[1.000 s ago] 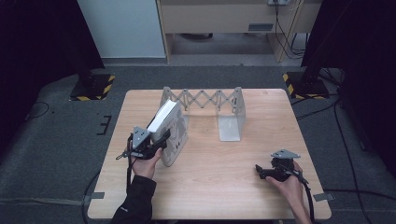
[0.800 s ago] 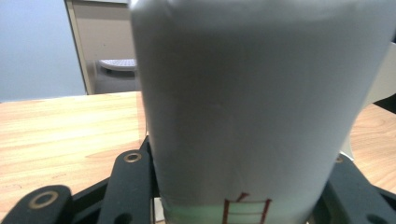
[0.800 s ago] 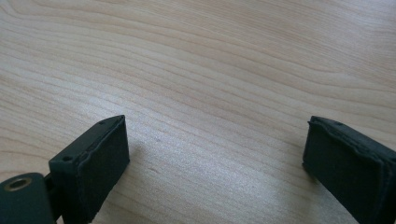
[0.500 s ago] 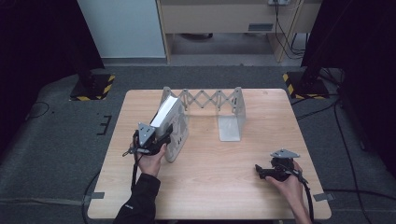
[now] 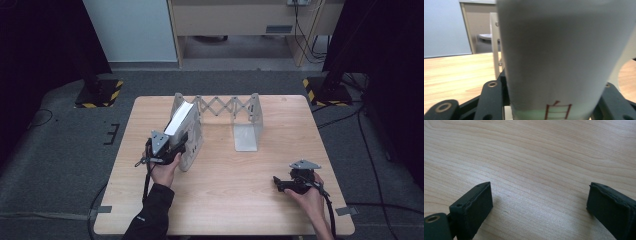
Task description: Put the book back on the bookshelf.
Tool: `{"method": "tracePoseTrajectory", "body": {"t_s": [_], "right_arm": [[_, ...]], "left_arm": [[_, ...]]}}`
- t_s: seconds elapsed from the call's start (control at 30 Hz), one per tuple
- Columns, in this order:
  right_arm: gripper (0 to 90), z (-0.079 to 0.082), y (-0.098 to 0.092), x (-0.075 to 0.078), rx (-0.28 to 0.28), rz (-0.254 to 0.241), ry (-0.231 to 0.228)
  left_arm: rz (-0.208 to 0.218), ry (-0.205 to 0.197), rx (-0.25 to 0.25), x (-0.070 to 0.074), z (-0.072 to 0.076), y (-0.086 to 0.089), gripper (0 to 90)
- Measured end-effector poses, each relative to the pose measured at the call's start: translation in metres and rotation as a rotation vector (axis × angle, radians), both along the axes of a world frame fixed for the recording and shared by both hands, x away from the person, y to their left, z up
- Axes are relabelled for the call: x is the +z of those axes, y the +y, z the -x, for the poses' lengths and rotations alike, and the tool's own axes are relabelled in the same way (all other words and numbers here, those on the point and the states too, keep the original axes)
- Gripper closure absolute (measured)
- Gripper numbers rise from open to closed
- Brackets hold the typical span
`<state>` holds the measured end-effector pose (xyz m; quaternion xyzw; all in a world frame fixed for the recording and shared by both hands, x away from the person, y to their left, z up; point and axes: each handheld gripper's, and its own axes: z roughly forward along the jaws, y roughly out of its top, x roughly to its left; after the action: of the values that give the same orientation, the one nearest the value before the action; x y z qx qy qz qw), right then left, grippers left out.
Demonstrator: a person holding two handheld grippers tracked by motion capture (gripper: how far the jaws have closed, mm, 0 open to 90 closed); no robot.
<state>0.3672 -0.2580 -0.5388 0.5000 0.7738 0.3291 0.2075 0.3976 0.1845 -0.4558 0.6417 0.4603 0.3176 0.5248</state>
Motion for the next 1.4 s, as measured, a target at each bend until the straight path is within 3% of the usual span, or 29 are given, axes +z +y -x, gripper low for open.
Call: {"method": "tracePoseTrajectory", "body": {"t_s": [0.13, 0.23, 0.33, 0.43, 0.63, 0.77, 1.0, 1.1, 1.27, 1.4], "right_arm": [[6.7, 0.0, 0.0, 0.0, 0.0, 0.0, 0.0], [6.7, 0.0, 0.0, 0.0, -0.001, 0.0, 0.0], [6.7, 0.0, 0.0, 0.0, 0.0, 0.0, 0.0], [6.7, 0.0, 0.0, 0.0, 0.0, 0.001, 0.0], [6.7, 0.0, 0.0, 0.0, 0.0, 0.0, 0.0], [6.7, 0.0, 0.0, 0.0, 0.0, 0.0, 0.0], [6.4, -0.001, 0.0, 0.0, -0.001, -0.001, 0.002], [6.3, -0.001, 0.0, 0.0, -0.001, -0.001, 0.001], [6.3, -0.001, 0.0, 0.0, 0.0, 0.0, 0.002], [6.2, -0.001, 0.001, 0.0, -0.002, -0.001, 0.002]], "left_arm": [[0.02, 0.02, -0.023, -0.006, 0.004, 0.0, 46.3], [0.022, 0.06, -0.022, -0.015, 0.005, 0.003, 44.4], [0.038, 0.066, -0.031, -0.019, 0.005, 0.004, 44.0], [0.021, 0.073, -0.033, -0.024, 0.004, 0.002, 45.9], [-0.049, 0.043, -0.022, -0.026, 0.005, 0.001, 50.2], [-0.072, 0.038, -0.02, -0.025, 0.006, -0.001, 51.3], [-0.068, 0.054, -0.009, -0.023, 0.004, 0.003, 51.6], [-0.087, 0.05, 0.018, -0.021, 0.004, 0.003, 51.6], [-0.052, 0.054, 0.027, -0.022, -0.001, 0.009, 51.5], [-0.053, 0.043, 0.036, -0.023, -0.005, 0.004, 51.3]]}}
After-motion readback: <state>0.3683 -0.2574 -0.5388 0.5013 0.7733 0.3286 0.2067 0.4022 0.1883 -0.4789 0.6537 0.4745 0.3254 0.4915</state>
